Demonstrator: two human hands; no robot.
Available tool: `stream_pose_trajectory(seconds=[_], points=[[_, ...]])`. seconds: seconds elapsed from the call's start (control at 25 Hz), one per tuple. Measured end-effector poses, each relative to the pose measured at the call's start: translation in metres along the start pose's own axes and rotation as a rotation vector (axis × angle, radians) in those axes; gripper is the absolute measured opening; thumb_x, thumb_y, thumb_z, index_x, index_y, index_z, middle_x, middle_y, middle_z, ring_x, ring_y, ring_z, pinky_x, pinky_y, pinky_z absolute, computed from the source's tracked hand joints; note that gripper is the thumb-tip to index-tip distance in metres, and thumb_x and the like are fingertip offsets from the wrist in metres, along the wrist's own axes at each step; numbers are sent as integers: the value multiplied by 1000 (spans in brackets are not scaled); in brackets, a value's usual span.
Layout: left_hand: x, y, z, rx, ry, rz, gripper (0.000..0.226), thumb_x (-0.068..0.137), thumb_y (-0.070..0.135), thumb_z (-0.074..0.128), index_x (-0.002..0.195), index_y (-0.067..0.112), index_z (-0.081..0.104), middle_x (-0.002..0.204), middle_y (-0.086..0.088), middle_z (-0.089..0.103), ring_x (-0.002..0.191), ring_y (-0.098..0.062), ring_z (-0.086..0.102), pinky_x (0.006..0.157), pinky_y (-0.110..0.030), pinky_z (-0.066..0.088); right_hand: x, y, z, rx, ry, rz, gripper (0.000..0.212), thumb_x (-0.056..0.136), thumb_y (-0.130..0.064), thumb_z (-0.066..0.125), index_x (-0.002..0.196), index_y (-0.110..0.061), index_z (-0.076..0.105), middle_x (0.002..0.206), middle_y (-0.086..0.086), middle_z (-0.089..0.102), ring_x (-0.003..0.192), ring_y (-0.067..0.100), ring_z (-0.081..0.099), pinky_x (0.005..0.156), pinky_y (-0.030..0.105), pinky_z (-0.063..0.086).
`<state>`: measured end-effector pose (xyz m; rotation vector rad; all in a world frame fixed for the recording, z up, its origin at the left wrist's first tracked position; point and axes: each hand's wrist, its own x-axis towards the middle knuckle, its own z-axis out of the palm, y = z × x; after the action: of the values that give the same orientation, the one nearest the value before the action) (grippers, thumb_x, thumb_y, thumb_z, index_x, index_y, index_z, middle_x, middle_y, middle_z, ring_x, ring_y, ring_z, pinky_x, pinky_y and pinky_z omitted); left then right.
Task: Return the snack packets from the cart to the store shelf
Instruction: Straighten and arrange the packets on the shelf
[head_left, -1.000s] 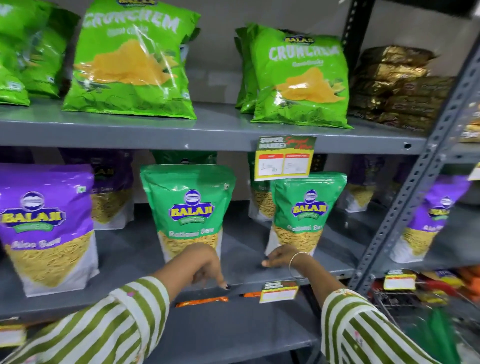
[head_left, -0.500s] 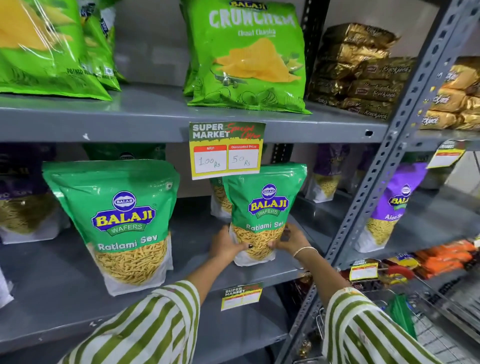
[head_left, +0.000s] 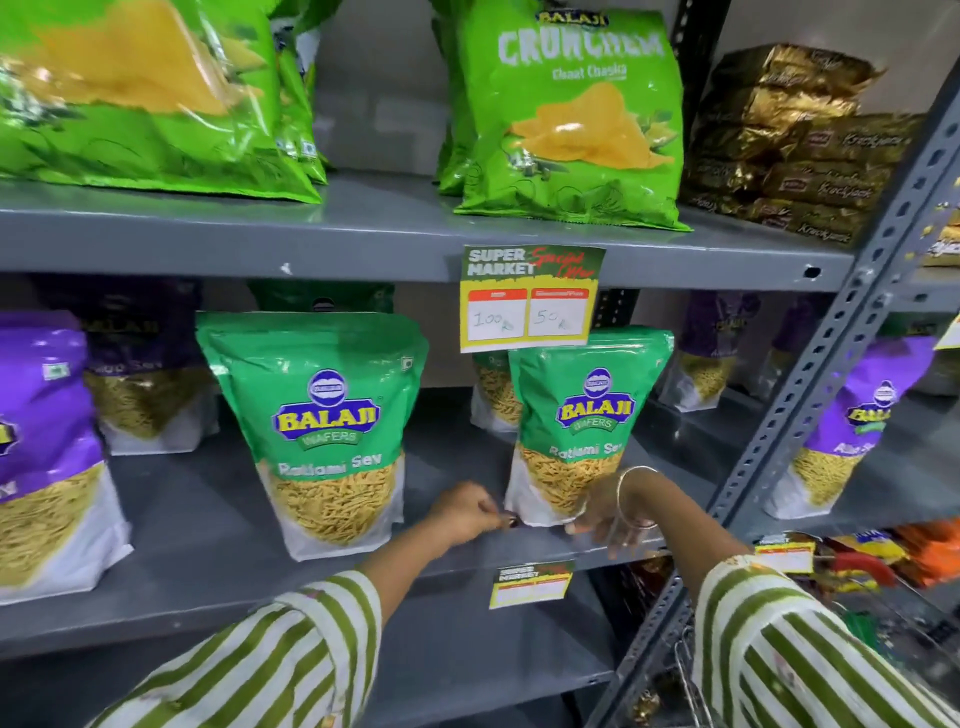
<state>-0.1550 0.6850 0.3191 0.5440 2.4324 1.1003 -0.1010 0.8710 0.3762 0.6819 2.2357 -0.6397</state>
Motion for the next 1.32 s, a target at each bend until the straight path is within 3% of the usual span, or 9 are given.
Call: stream_pose_trajectory(seconds=[0.12, 0.24, 0.32, 0.48, 0.72, 0.84, 0.96, 1.16, 1.32], points=[[-53, -54, -30, 98, 451, 99, 29, 74, 36, 67, 56, 21, 49, 67, -3, 60, 66, -21, 54, 61, -30, 38, -9, -71, 35, 132, -27, -216, 40, 84, -32, 60, 114, -5, 55, 102, 7, 64, 70, 17, 57, 66, 31, 53], [-95, -97, -57, 146, 813, 274, 29, 70, 37, 65, 86, 23, 47, 93, -4, 57, 89, -19, 46, 74, -29, 35, 0, -134, 75, 222, 157, -456, 76, 74, -29, 72, 134, -2, 36, 138, 15, 47, 118, 26, 51, 106, 40, 40], [-95, -109, -80, 24, 922, 222, 67, 60, 23, 80, 114, 14, 43, 116, -14, 50, 108, -19, 38, 90, -23, 30, 10, -157, 92, 296, 212, -584, 81, 66, -20, 79, 133, -3, 37, 142, 16, 44, 127, 28, 45, 109, 42, 37], [-76, -118, -109, -344, 710, 89, 105, 50, -1, 83, 136, 13, 23, 135, -9, 44, 121, -19, 44, 102, -34, 37, 23, -168, 108, 480, 270, -651, 52, 56, -11, 84, 102, -11, 58, 121, 17, 63, 110, 31, 59, 98, 47, 47], [-82, -119, -110, -360, 701, 77, 85, 57, 1, 79, 126, 13, 31, 127, -8, 53, 113, -23, 53, 90, -37, 47, 10, -173, 112, 507, 295, -666, 56, 62, -7, 80, 112, -4, 57, 121, 17, 62, 112, 33, 58, 98, 45, 48], [-91, -121, -116, -370, 663, 68, 104, 58, 14, 83, 140, 14, 18, 148, -11, 34, 133, -27, 37, 107, -41, 37, -11, -180, 103, 156, 252, -519, 57, 68, -15, 77, 119, -4, 53, 124, 17, 60, 105, 33, 61, 92, 40, 49], [-114, -143, -133, -115, 865, 73, 100, 66, 54, 65, 141, 9, 16, 151, -15, 24, 140, -27, 21, 115, -41, 22, -34, -212, 102, -251, -55, -186, 55, 79, -31, 66, 121, 0, 47, 107, 16, 62, 71, 27, 61, 67, 40, 49], [-166, -211, -207, -34, 1318, -56, 83, 72, 51, 51, 135, 1, 26, 143, -23, 32, 133, -36, 27, 109, -51, 26, -54, -310, 178, -58, -70, -504, 29, 79, -35, 65, 83, -9, 56, 93, 13, 62, 81, 29, 62, 54, 28, 41], [-183, -275, -278, -377, 1024, -192, 109, 48, 32, 83, 136, -2, 28, 142, -22, 35, 133, -33, 32, 110, -43, 28, -46, -373, 232, 114, 193, -707, 70, 72, -30, 74, 127, 0, 42, 134, 18, 49, 122, 31, 49, 94, 36, 44]])
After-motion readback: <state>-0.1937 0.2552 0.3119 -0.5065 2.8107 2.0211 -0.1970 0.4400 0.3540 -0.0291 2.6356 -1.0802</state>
